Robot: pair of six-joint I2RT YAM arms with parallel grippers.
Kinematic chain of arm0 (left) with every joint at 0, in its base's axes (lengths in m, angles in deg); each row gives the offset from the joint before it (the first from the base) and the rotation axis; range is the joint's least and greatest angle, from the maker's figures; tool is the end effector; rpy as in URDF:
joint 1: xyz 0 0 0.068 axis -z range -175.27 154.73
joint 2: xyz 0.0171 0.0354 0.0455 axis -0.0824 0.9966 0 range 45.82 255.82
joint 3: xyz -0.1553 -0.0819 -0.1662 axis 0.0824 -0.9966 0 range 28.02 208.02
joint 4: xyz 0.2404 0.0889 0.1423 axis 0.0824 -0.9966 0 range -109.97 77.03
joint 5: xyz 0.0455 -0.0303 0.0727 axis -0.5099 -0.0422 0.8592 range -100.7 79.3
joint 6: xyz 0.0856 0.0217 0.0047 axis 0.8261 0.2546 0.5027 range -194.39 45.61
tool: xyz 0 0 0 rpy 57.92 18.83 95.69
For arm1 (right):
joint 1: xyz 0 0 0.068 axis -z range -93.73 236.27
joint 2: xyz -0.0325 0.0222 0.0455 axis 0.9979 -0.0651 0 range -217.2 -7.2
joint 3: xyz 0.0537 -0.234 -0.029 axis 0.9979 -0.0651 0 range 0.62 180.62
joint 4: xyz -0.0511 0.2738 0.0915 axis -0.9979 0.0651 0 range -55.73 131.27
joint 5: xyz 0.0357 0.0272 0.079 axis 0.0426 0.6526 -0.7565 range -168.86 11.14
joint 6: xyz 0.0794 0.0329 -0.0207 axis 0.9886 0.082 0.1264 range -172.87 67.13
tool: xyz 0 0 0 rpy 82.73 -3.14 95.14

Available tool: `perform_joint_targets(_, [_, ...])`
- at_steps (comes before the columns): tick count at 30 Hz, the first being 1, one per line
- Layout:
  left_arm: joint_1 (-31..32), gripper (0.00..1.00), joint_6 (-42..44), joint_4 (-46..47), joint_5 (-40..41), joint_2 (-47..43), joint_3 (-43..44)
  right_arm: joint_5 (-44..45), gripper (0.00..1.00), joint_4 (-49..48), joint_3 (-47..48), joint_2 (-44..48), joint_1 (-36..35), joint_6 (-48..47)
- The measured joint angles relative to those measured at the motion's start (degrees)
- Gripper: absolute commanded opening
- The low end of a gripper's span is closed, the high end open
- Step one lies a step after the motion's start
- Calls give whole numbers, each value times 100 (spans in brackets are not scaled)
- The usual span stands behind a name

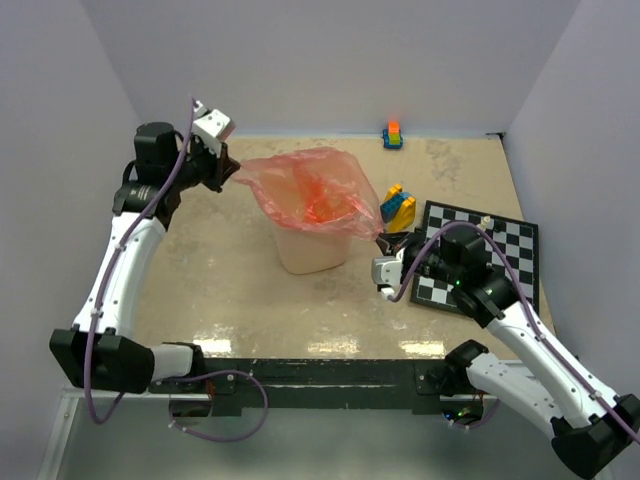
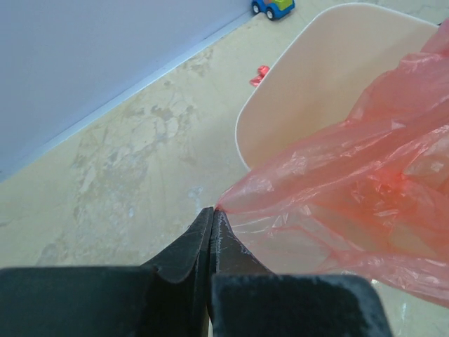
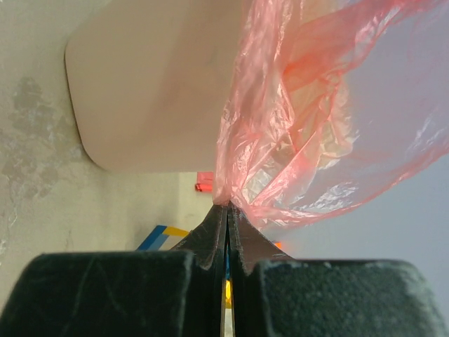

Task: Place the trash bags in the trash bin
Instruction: Place the trash bag in the trash bin.

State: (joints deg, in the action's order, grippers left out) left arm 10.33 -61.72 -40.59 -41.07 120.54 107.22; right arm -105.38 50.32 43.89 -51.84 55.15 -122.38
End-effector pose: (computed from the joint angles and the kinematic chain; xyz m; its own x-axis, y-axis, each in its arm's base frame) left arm 0.3567 -0.0751 0.3629 -0.2617 0.2158 -0.9407 0.6194 0.7850 0.0078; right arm 0.2153 0.1710 0.2865 0.6852 -0.5655 -0.4591 -0.5296 0.0460 -0.8470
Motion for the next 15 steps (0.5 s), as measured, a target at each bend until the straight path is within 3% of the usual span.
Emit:
perform_joint_targets(7, [-243,0,221,776,-118,-1156,-1453,-7,0,-166,-234,-131,-2,-334])
perform_joint_targets(13, [-243,0,463,1246,-214,-1550,-2452,28,0,-382,-361,-393,-2,-557])
perform_joint_targets(14, [-243,1,474,1355,-125,-1565,-2605,46,0,-428,-396,-435,-2,-564])
perform_joint_targets(15, [-243,9,472,1460,2,-1569,-2745,63,0,-474,-439,-466,-2,-560])
